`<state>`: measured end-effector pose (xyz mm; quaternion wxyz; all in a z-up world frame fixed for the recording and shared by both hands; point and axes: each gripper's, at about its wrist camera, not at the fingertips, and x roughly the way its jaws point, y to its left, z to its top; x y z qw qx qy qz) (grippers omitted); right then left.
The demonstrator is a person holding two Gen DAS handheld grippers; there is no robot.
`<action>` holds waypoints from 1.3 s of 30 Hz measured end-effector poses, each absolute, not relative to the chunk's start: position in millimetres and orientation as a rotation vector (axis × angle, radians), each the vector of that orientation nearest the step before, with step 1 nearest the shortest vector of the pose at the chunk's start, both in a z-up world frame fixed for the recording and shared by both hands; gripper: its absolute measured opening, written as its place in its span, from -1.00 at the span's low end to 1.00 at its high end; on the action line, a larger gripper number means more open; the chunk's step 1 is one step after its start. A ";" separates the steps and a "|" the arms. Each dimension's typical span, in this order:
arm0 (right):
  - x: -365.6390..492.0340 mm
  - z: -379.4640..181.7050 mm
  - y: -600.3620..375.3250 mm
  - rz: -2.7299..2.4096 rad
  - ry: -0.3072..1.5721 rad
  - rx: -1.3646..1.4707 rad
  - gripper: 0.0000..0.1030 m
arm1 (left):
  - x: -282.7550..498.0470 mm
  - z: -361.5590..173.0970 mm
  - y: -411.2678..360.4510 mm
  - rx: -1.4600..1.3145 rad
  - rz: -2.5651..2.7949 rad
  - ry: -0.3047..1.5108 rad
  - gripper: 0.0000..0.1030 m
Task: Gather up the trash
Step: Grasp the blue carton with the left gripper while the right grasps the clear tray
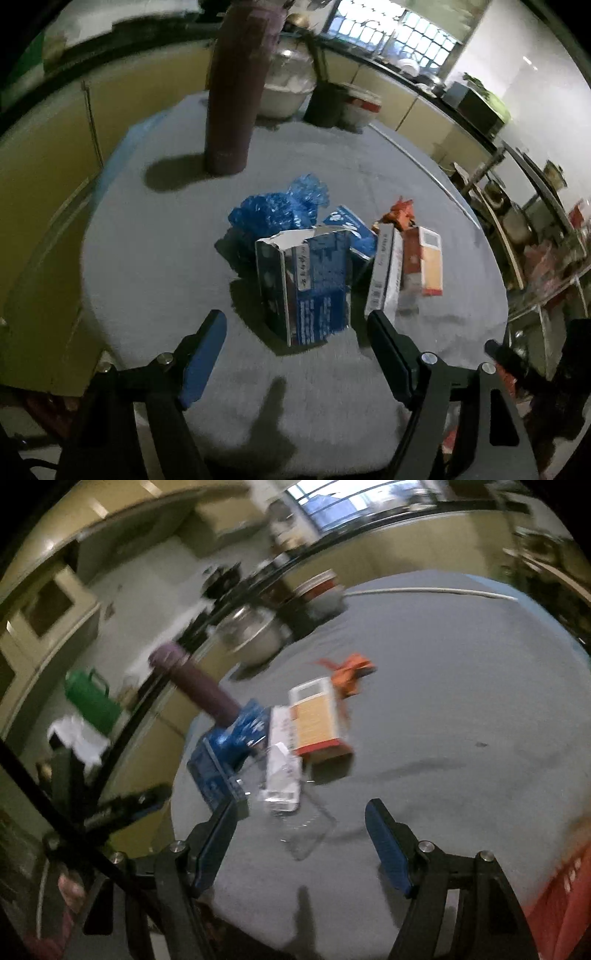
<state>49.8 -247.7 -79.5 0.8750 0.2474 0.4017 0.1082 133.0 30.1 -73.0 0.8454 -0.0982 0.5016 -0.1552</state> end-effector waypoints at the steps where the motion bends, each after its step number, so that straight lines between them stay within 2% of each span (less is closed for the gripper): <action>1: 53.2 -80.4 -240.9 0.241 0.839 0.491 0.50 | 138.3 -80.3 28.6 -0.227 -0.329 1.080 0.53; 3: 63.5 -83.9 -229.3 0.263 0.848 0.421 0.57 | 149.0 -91.4 31.4 -0.274 -0.344 1.115 0.53; 14: 104.1 -113.4 -187.1 0.365 0.936 0.096 0.57 | 179.5 -119.5 19.7 -0.385 -0.382 1.214 0.53; 18: 113.9 -126.2 -183.9 0.355 0.968 0.100 0.56 | 184.5 -123.1 15.2 -0.384 -0.371 1.206 0.51; 19: 114.6 -127.7 -184.0 0.346 0.968 0.108 0.47 | 185.8 -123.4 14.4 -0.382 -0.370 1.200 0.51; 21: 112.2 -129.2 -187.0 0.332 0.940 0.120 0.09 | 187.7 -123.5 12.6 -0.374 -0.370 1.183 0.40; 24: 103.9 -127.5 -191.6 0.315 0.924 0.138 0.05 | 186.3 -118.4 12.3 -0.338 -0.361 1.143 0.16; 27: 92.7 -120.5 -199.0 0.308 0.896 0.175 0.04 | 183.9 -116.4 12.9 -0.321 -0.355 1.125 0.08; 39: 30.9 -88.6 -238.2 0.233 0.764 0.344 0.04 | 135.5 -93.9 15.0 -0.271 -0.405 1.065 0.07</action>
